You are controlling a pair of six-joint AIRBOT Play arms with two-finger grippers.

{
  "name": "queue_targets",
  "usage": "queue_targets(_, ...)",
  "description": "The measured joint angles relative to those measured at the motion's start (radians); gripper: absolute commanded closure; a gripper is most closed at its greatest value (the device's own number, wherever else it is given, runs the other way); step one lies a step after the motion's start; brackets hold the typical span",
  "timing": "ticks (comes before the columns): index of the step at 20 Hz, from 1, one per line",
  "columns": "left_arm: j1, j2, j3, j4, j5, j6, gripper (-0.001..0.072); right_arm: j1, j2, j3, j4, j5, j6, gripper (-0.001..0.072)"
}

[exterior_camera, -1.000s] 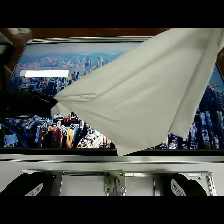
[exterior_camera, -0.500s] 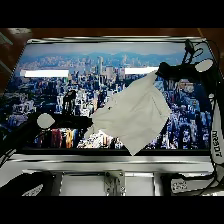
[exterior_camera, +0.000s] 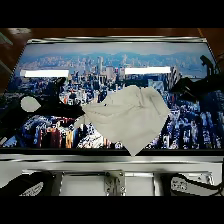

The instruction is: Fold the shirts.

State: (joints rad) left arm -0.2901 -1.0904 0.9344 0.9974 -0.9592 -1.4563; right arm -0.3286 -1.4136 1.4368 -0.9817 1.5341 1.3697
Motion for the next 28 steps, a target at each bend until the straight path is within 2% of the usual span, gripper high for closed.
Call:
queue_targets(2, 0.009, -0.001, 0.016, -0.002, -0.027, 0.024, 0.0664, -0.019, 0.118, -0.197, -0.044, 0.038, 0.018, 0.0023)
queue_targets(4, 0.011, -0.001, 0.025, -0.002, -0.045, 0.047, 0.0664, -0.003, 0.24, -0.442, -0.06, 0.015, 0.037, 0.0023)
queue_targets(7, 0.014, -0.001, 0.031, -0.001, -0.063, 0.065, 0.0664, 0.048, 0.362, -0.781, -0.031, -0.093, 0.076, 0.0023)
queue_targets(10, 0.015, -0.001, 0.033, 0.0, -0.069, 0.074, 0.0664, 0.116, 0.41, -0.984, 0.069, -0.217, 0.095, 0.0023)
queue_targets(17, 0.015, -0.001, 0.033, 0.0, -0.073, 0.085, 0.0664, 0.319, 0.435, -1.111, 0.158, -0.512, 0.217, 0.0024)
queue_targets(26, 0.015, -0.001, 0.033, -0.001, -0.074, 0.099, 0.0663, 0.472, 0.383, -1.124, 0.218, -0.664, 0.33, 0.0024)
queue_targets(27, 0.015, -0.001, 0.033, -0.001, -0.074, 0.099, 0.0663, 0.488, 0.366, -1.122, 0.232, -0.674, 0.332, 0.0098)
queue_targets(28, 0.015, -0.001, 0.033, -0.001, -0.074, 0.1, 0.0664, 0.505, 0.348, -1.122, 0.247, -0.692, 0.333, 0.0256)
